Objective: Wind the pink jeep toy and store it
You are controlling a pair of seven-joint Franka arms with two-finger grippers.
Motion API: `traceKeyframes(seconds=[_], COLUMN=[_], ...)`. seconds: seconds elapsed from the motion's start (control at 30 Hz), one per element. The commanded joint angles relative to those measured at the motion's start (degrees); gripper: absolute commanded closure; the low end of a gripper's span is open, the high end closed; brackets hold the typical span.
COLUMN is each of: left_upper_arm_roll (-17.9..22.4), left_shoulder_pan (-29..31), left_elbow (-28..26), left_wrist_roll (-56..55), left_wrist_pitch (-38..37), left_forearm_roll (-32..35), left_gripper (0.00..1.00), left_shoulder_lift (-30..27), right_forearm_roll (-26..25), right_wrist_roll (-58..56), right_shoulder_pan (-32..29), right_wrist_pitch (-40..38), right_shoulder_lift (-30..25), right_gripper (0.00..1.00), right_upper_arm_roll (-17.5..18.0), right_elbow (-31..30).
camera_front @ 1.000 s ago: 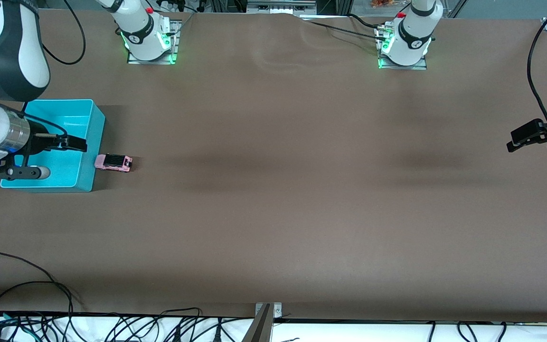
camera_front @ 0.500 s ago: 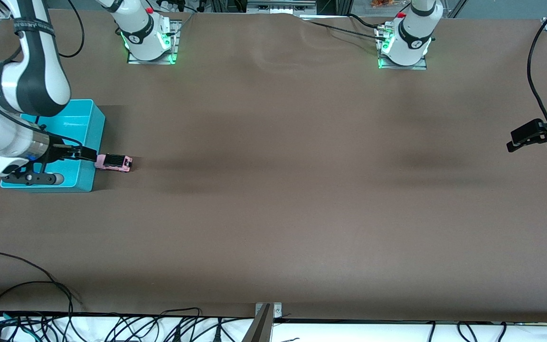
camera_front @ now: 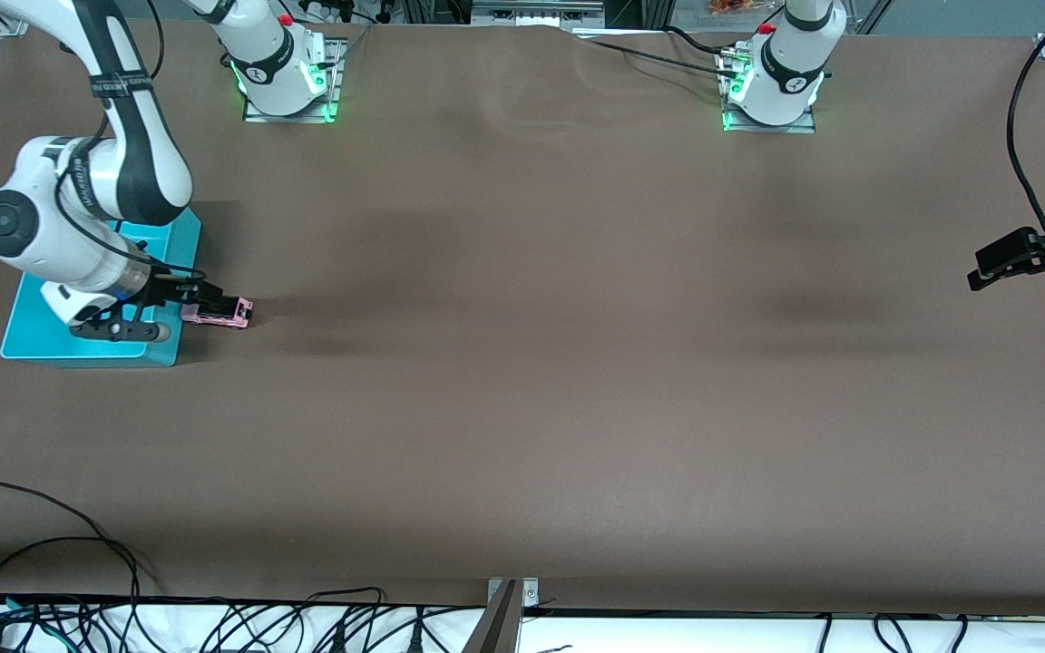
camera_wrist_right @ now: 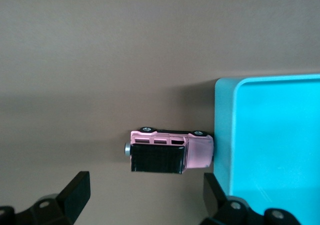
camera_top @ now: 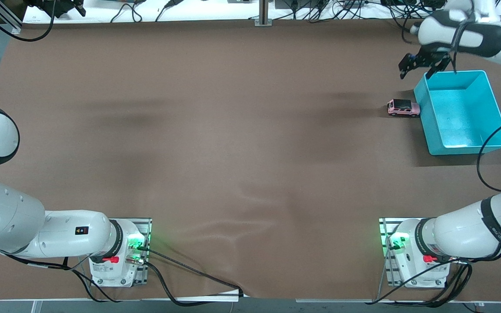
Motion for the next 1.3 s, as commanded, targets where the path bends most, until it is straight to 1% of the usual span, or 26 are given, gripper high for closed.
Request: traceKeyframes(seconds=[0.0,0.07,0.3,0.47,0.83,1.27], left_upper_arm_roll=[-0.08,-0.08,-0.08,-0.08,-0.08,-0.16], left_shoulder_pan=[0.35,0.35,0.35,0.35,0.27,0.35], left_elbow=[-0.36,-0.36,-0.36,-0.36,-0.36,-0.36], left_wrist_roll=[1.05,1.05,1.05,1.05,1.05,1.14], left_wrist_pitch=[-0.41,-0.41,-0.41,-0.41,-0.41,-0.41], left_forearm_roll=[-0.58,-0.58,-0.58,-0.58,-0.58,-0.58], left_gripper=[0.0,0.0,0.0,0.0,0.0,0.0], left_shoulder_lift=[-0.38,-0.38,-0.38,-0.38,-0.38,-0.38], right_forearm_roll=[1.21,1.3,1.12,1.21,1.21,1.21], right_wrist_roll=[0.36,2.54,19.77,26.27,47.27,66.35], right_shoulder_pan=[-0.69,-0.69,-0.69,-0.69,-0.69,-1.48], right_wrist_pitch=[3.47,4.62,7.34,9.1,11.12,17.54], right_shoulder_lift=[-2.09,-2.09,-1.48,-1.21,-0.25,2.3], right_gripper=[0.0,0.0,0.0,0.0,0.0,0.0], right_upper_arm_roll=[0.48,0.48,0.56,0.56,0.56,0.56], right_elbow=[-4.67,-5.46,-6.42,-7.39,-7.92,-8.89])
